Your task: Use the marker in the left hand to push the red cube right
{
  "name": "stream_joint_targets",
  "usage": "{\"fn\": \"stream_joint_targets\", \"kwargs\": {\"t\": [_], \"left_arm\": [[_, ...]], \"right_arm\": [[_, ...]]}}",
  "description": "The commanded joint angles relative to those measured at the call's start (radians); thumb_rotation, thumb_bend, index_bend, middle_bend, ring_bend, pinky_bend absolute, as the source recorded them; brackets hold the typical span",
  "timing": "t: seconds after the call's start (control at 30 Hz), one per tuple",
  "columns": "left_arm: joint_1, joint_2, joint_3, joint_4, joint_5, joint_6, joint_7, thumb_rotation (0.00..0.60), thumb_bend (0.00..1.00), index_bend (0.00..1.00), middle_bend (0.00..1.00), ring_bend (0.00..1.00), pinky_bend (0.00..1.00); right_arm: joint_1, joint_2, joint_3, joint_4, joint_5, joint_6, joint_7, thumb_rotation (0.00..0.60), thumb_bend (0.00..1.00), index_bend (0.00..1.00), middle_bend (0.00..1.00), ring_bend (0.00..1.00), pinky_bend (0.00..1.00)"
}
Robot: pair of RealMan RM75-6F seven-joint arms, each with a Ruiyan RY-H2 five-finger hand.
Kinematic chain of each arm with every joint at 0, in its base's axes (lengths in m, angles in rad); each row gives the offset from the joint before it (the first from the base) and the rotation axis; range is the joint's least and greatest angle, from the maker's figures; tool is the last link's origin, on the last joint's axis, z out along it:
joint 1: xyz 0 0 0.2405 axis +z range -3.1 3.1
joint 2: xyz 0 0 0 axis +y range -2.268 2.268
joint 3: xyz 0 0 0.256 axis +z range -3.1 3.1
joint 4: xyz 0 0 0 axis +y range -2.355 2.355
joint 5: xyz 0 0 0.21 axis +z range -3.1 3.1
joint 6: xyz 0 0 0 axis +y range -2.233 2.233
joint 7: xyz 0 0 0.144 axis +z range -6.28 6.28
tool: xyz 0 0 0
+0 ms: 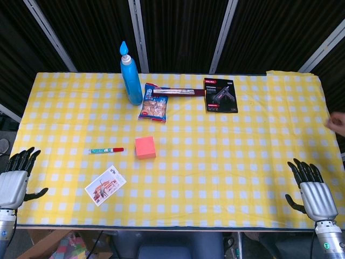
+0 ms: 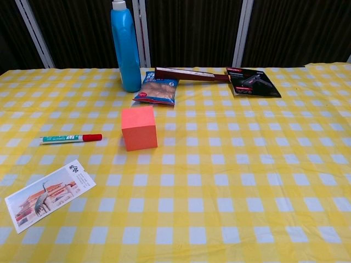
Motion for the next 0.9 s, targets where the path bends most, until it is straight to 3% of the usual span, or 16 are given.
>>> {"fn": "stream_joint_targets", "kwargs": {"t": [0.03,0.6,0.7,0.9], "left_arm": [[0.000,0.000,0.000,0.000,0.000,0.000,0.000,0.600,0.01,0.00,0.00,0.00,0.01],[-0.026,-0.002,-0.011,-0.009,-0.026,-0.047,0.011,0.600,0.02,0.00,0.00,0.00,0.02],[-0.067,-0.013,-0.038,-0.024,-0.080,-0.111,0.039,0.600,0.06,0.07,0.00,0.00,0.02],[-0.174,-0.099,-0.113,0.029,-0.198,-0.210,0.155,0.600,0.16,0.30,0.03,0.00,0.06]], "right_arm": [[0.000,0.000,0.000,0.000,0.000,0.000,0.000,0.600,0.38,0.00,0.00,0.00,0.00],[-0.001,-0.005,0.003,0.001,-0.001,0.005,-0.001,0.600,0.38,0.00,0.00,0.00,0.00],[-0.001,-0.006,0.003,0.002,-0.003,0.007,-0.003,0.600,0.38,0.00,0.00,0.00,0.00],[0.000,-0.007,0.001,0.006,-0.008,0.008,0.003,0.600,0.38,0.00,0.00,0.00,0.00]]}}
